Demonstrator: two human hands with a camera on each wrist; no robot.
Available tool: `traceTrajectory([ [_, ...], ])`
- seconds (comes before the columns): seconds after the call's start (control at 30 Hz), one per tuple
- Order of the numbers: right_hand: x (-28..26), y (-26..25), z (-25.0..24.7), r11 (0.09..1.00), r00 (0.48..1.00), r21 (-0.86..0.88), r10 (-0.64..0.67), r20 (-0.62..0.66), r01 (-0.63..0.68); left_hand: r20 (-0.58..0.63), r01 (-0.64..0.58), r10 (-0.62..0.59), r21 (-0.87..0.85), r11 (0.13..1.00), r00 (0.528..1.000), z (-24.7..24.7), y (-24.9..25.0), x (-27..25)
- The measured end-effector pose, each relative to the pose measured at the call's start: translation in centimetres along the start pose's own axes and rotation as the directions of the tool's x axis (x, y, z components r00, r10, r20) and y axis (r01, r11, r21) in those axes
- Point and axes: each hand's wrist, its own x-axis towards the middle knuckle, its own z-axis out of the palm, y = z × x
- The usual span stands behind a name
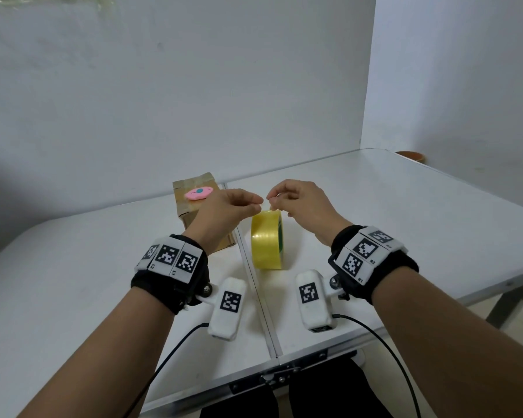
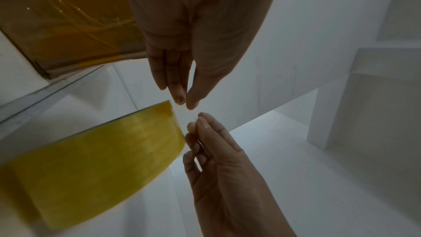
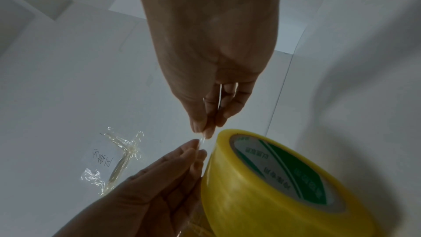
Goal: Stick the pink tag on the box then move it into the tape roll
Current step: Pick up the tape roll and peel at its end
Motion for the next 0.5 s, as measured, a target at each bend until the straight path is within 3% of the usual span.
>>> traceTrajectory([
  [0.23, -0.08, -0.14, 0.18, 0.998, 1.0, -0.069, 0.01, 0.001, -0.01, -0.063, -0.054, 0.074, 0.278, 0.959, 0.995, 0.37, 0.5, 0.13],
  [0.5, 0.02, -0.78, -0.01, 0.973, 0.999, -0.229, -0.034, 0.026, 0.039, -0.115, -0.067, 0.114, 0.353, 0.933, 0.987, 0.49, 0.61, 0.18],
])
